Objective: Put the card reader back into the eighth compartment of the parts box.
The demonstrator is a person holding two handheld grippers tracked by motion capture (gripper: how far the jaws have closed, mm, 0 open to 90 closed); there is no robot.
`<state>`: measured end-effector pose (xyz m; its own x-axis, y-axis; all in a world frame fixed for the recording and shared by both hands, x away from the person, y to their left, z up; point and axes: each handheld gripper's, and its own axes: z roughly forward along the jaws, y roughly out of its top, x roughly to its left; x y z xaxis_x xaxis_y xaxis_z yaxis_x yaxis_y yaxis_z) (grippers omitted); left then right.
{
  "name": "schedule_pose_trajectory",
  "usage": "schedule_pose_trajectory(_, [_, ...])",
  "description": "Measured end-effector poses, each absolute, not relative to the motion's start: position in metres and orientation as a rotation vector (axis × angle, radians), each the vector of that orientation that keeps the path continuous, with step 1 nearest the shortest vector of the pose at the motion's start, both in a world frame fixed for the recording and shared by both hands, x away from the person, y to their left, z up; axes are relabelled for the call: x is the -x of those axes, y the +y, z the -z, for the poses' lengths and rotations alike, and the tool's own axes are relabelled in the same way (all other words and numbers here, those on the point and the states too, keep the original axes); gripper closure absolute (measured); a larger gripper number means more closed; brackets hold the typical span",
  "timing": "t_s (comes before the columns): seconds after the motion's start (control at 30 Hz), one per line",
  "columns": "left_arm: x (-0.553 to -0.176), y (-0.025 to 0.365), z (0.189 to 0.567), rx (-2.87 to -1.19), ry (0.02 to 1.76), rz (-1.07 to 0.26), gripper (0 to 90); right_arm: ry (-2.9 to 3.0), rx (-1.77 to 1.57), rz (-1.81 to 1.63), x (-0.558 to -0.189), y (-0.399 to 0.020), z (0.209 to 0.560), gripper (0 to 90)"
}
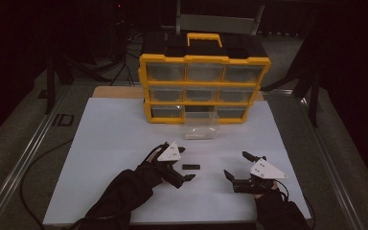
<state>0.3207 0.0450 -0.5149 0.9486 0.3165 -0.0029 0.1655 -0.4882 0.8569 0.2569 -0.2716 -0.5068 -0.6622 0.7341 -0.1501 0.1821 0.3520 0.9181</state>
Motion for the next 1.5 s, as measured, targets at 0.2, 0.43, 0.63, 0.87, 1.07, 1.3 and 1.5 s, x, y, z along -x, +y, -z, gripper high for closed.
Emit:
schedule_pose_trajectory(0.2, [-0.326,0.041,0.524,-2.128,0.352,-0.183,0.1,2.063,-0.793,-1.3,-0.257,-0.271,0.507,8.1])
schedule_pose_trajectory(0.43, [-0.33,0.039,0.532,-2.159,0.361,-0.182,4.3,2.066,-0.793,-1.3,-0.257,-0.272,0.507,8.1])
schedule_pose_trajectory(0.63, [-0.333,0.039,0.535,-2.181,0.347,-0.155,16.2,2.068,-0.792,-1.297,-0.257,-0.271,0.507,8.1])
schedule_pose_trajectory(0.87, [-0.336,0.035,0.539,-2.237,0.368,-0.181,19.9,2.069,-0.791,-1.298,-0.257,-0.271,0.507,8.1])
schedule_pose_trajectory(1.07, [-0.337,0.033,0.54,-2.269,0.37,-0.197,28.8,2.068,-0.791,-1.3,-0.257,-0.271,0.507,8.1])
schedule_pose_trajectory(1.3, [-0.34,0.031,0.541,-2.296,0.35,-0.176,45.4,2.069,-0.789,-1.301,-0.257,-0.271,0.507,8.1])
schedule_pose_trajectory(1.5, [-0.34,0.028,0.544,-2.299,0.342,-0.171,51.2,2.07,-0.79,-1.298,-0.257,-0.271,0.507,8.2])
